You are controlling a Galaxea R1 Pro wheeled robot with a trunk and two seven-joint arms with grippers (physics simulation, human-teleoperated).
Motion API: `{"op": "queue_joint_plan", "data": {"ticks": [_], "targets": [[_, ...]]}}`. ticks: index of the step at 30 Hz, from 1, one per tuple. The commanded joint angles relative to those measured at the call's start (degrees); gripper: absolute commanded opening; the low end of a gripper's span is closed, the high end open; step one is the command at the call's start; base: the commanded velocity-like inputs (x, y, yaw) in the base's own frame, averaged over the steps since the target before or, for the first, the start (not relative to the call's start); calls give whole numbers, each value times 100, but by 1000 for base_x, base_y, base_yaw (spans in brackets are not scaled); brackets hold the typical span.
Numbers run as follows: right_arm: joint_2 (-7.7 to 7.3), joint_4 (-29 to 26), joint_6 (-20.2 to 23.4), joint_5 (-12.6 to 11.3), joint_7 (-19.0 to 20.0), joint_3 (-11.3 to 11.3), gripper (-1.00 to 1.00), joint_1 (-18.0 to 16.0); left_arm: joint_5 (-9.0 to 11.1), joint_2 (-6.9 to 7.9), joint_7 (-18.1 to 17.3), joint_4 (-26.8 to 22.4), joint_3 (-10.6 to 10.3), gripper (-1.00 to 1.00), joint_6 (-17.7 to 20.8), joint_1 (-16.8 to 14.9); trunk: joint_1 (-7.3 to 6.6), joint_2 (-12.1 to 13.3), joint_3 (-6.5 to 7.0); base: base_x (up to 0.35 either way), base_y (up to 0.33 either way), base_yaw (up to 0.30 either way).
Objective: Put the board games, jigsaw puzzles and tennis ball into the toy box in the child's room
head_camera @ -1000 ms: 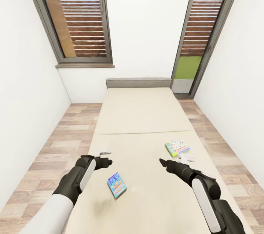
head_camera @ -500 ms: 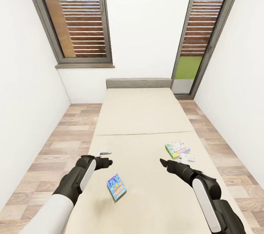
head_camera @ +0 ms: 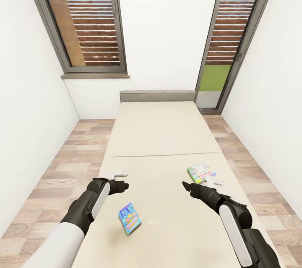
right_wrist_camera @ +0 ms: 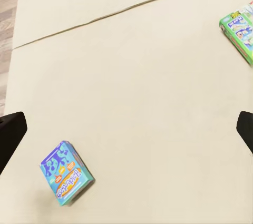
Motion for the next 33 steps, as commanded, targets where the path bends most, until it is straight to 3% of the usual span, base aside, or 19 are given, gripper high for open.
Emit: {"op": "queue_joint_plan", "data": {"ticks": [1,33], "targets": [[-5,-7,19,-47,-44,12,100,-5,59,1,51,-7,-9,100,24,-3,3,-11,-11,16,-16,0],[-17,-7,11,-25,-49,16,100,-6,58,2,42,-8,-7,100,0,-3,3,-11,-11,17,-2,0]]}}
